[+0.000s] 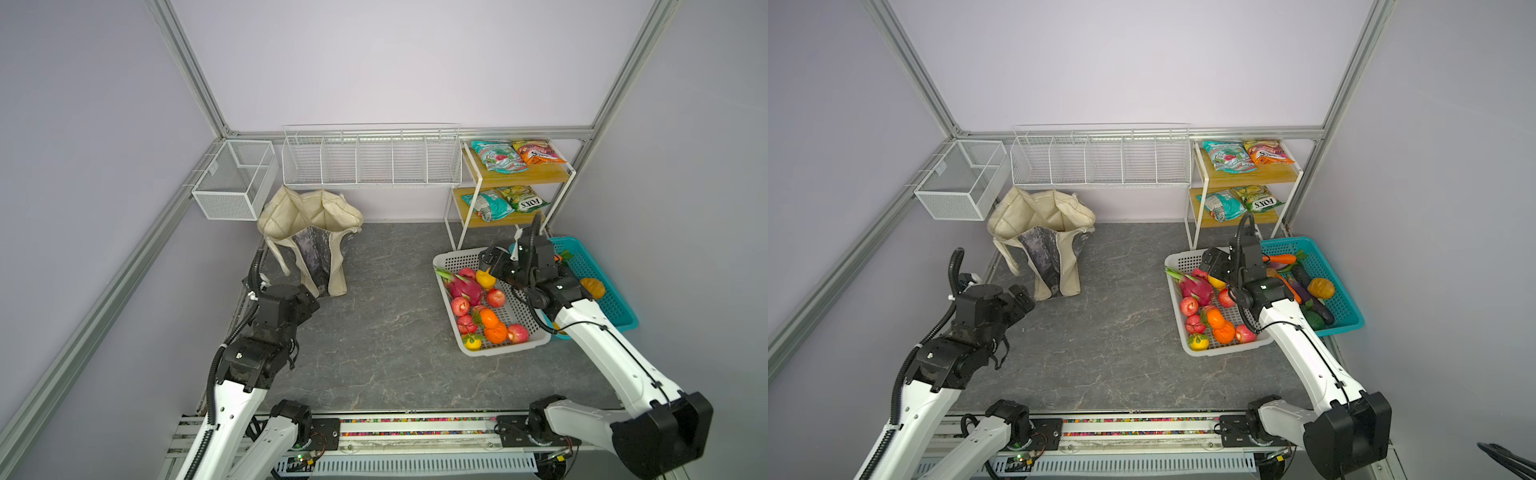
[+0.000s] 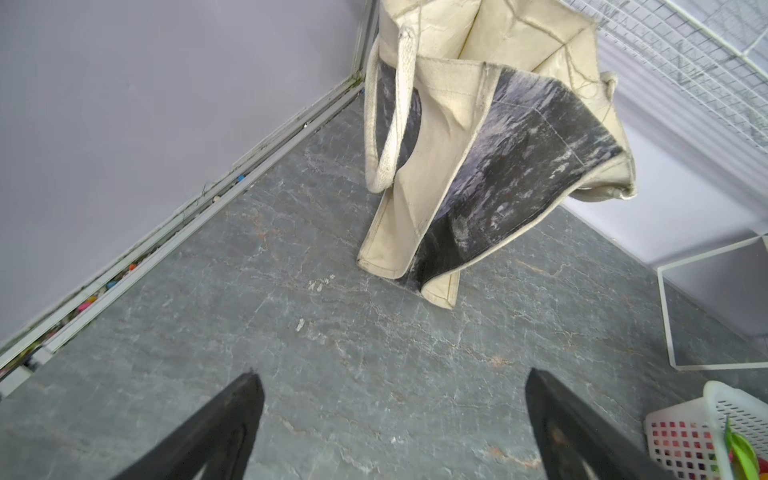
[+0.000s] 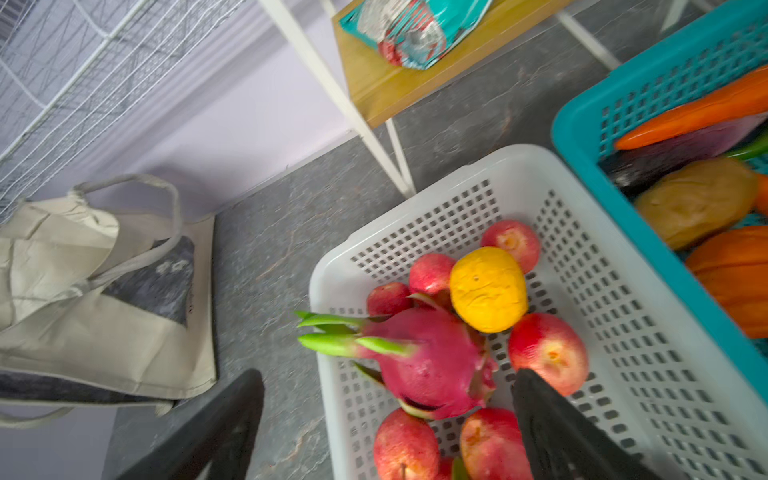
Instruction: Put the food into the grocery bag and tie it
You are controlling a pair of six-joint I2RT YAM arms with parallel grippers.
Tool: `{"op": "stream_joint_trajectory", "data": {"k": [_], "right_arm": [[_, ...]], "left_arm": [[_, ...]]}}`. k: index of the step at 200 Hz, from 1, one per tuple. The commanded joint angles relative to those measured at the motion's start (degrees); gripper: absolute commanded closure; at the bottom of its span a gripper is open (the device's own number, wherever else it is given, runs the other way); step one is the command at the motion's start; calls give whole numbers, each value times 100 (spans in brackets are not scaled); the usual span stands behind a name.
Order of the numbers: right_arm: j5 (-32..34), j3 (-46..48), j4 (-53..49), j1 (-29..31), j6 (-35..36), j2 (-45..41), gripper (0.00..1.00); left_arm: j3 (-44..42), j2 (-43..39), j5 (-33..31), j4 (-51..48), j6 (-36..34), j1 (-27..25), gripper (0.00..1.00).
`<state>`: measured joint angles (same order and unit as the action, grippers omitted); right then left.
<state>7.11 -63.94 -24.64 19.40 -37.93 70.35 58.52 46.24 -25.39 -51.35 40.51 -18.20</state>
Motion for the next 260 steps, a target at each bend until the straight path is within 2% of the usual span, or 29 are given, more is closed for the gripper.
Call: {"op": "stream_joint_trajectory", "data": {"k": [1,16,32,49,83,116,156,179,216,260], "right_arm": [[-264,-430,-407,347,-408,275,4],[-367,-669,-497,593,-401,440,4],[-447,-809,-520,819,-374,563,4],[-468,-917,-586,1030,-343,613,4],[-448,-989,-676,1298,-285,601,4],[-405,-981,-734,1362,-189,525,4],[-283,-988,-790,1372,-101,480,4],[-199,-998,-811,1369,-98,468,4],[-12,-946,-841,1366,-101,385,4],[211,-762,-854,1373,-137,234,4]], "left_arm": [[1171,926,356,-785,313,272,1],[1953,1671,988,-955,313,784,1],[2492,2128,1597,-717,477,1203,1],[2987,2497,1865,-527,773,1425,0],[3674,3341,2493,-785,1456,1898,4],[3633,3607,2785,-356,1916,2226,5],[3630,4103,3306,65,2123,2454,6],[3614,4323,3404,299,2386,2486,11],[3516,4593,3416,312,2397,2591,17],[3591,4829,3586,218,2066,2725,32]]}}
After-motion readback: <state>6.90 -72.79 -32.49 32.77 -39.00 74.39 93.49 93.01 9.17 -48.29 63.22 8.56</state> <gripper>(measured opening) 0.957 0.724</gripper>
